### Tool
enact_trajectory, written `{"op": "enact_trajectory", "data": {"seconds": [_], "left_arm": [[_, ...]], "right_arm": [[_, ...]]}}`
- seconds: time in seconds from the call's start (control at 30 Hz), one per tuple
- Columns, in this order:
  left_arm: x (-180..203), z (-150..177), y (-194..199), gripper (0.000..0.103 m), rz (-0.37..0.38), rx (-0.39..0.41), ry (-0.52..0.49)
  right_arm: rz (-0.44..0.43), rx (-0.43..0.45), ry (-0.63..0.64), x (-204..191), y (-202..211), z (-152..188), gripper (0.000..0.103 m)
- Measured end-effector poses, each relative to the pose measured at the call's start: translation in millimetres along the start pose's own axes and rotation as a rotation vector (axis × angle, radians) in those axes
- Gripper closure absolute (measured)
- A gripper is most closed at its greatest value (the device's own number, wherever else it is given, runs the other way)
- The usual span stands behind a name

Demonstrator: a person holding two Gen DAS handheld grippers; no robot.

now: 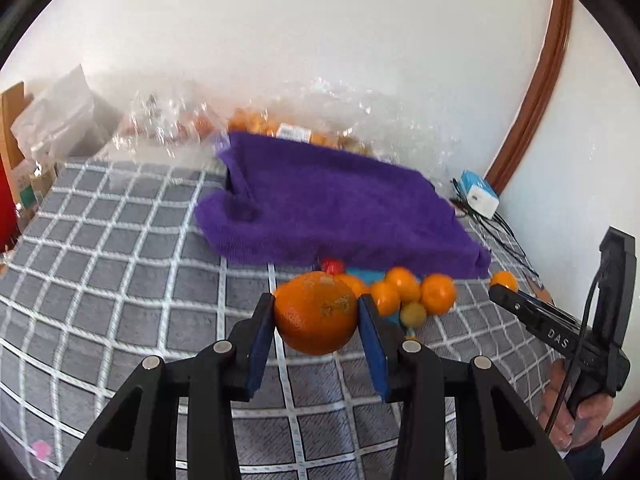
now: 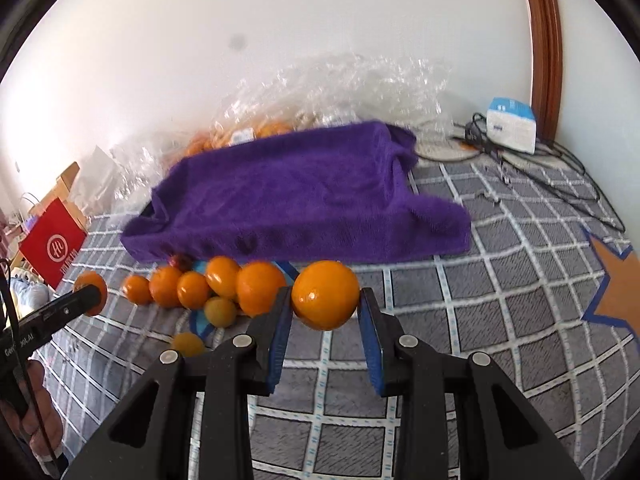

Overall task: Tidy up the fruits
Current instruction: 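Lift the left tool's orange over the purple towel while the right tool carries its orange there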

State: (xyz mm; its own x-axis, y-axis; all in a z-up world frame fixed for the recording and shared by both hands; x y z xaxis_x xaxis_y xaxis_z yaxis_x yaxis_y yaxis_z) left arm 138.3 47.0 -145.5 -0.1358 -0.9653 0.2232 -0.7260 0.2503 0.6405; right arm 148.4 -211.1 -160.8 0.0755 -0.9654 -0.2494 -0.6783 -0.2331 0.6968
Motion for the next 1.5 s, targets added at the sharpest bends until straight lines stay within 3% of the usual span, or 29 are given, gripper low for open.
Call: {"op": "enact_trajectory", "data": {"seconds": [0.33,0.83,1.5], "left_arm": [[11.7,-49.5,11.2,0.063,-0.002,0.023,-0.026],[19.1,-98.5,2.5,0.063,-0.005,0.032,-0.062],[9.0,-128.7,-43.0,0.063,-0.026,-0.013,-0.055]], "right_arm": [[0.020,0.051,0.033,-17.6,24.8,-41.9,0.070],[0.046,0.084,0.030,-18.1,35.5,-72.7,0.070],[0.037,0.077,0.027,-14.0,-11.2,-113.1,0.070]]}}
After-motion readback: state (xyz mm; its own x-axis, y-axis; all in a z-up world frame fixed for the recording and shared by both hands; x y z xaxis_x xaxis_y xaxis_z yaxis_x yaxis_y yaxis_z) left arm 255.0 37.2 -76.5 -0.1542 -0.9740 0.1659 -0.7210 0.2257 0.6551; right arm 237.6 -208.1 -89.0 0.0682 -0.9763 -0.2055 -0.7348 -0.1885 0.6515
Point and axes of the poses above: each gripper's, at about its wrist camera, not at the fingertips, and y roughly against the way its jaws point, x to its right, z to its underside, the point moved 4 cm from there along -y, roughly the way its jaws point, and after that the axes turned 4 degrees about -y, right-handed, at the moved point
